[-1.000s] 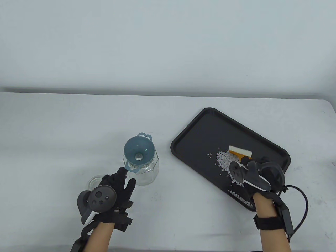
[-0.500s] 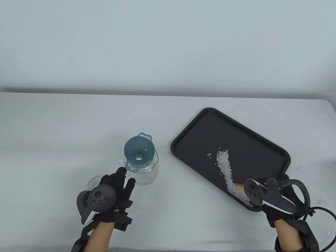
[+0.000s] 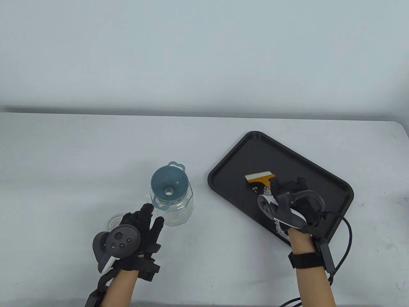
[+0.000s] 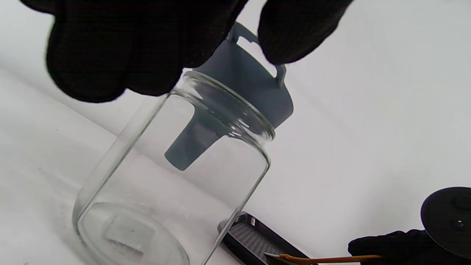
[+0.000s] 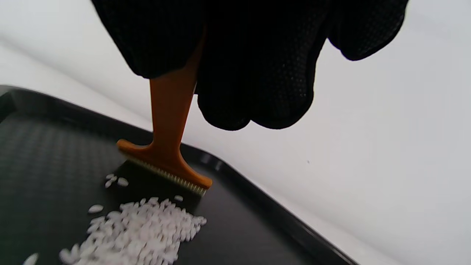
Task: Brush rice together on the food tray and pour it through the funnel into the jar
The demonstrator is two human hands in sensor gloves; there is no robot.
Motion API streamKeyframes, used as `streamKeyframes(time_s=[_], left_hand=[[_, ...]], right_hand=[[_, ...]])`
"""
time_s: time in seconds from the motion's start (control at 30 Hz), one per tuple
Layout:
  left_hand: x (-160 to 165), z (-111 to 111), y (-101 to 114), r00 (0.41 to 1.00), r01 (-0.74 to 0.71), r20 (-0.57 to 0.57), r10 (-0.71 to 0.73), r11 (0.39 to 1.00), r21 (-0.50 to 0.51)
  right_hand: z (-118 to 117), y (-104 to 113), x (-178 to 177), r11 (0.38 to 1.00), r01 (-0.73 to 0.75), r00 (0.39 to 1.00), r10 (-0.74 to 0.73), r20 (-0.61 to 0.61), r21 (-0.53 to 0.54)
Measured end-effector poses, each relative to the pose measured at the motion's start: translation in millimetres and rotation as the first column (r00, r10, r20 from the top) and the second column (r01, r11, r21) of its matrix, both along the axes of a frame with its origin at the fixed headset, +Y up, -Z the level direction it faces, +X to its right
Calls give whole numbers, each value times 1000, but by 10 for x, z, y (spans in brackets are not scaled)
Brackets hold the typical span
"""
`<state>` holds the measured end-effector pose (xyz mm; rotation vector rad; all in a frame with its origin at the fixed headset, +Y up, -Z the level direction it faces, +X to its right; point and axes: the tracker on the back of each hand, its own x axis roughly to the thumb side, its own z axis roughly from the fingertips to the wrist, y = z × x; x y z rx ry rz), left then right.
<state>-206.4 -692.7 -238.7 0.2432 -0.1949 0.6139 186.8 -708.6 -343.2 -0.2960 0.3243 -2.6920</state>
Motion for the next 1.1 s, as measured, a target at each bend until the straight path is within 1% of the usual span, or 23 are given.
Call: streamKeyframes(time_s=[0.03,0.07,0.1,0.13,0.17,0.23,0.27,0.4,0.47,0.53,0.63,0.7,0.73,0.8,0.83,0.9,0.97,1.03,1.1], left_hand=[[0,1,1,1000,1,0,-1,1000,-3],[0,1,2,1000,0,0,0,1000,-3],[1,1,3,1000,-1,0,1,1000,-3],[3,3,5,1000,0,-1,0,1000,-1],[4,2,5,1000,0,-2,0,1000,1],[6,3,5,1000,0,-4,0,1000,2],[7,4,6,1000,-1,-6,1,1000,3],[9,6,3,1000,3,-11,-3,1000,3],[8,7,3,1000,2,-13,-2,1000,3],[7,7,4,1000,4,-14,-4,1000,4],[3,5,5,1000,4,-14,-4,1000,5],[0,3,6,1000,3,-15,-3,1000,5],[0,4,6,1000,3,-16,-3,1000,5],[-1,5,7,1000,2,-16,-2,1000,6],[-1,5,7,1000,2,-16,-2,1000,7],[-1,6,7,1000,3,-16,-3,1000,8],[-3,5,6,1000,3,-17,-3,1000,8],[-6,6,5,1000,3,-18,-3,1000,7],[-8,6,6,1000,2,-19,-2,1000,8]], right_hand=[[18,6,20,1000,-3,1000,3,-17,-16],[51,27,51,998,-3,1000,2,-17,-55],[107,63,96,995,-1,1000,0,-13,-105],[193,121,166,984,-5,999,-2,-38,-177],[231,146,194,980,-7,999,-2,-45,-198],[449,270,326,978,-42,998,30,-60,-206],[552,320,391,972,-64,997,51,-62,-228],[842,441,629,956,-67,998,66,-14,-286],[905,491,713,954,-51,998,59,18,-296],[946,599,813,959,-27,998,44,52,-282],[929,689,849,976,6,998,6,55,-216],[835,731,825,992,21,998,-14,57,-128],[791,724,806,993,38,998,-33,54,-112],[667,675,728,997,70,997,-68,44,-40],[582,629,665,998,65,997,-65,49,12],[437,523,552,996,45,998,-49,49,82],[321,416,466,994,33,997,-40,64,107],[177,258,375,992,3,996,-15,90,124],[94,137,341,995,-24,993,13,115,95]])
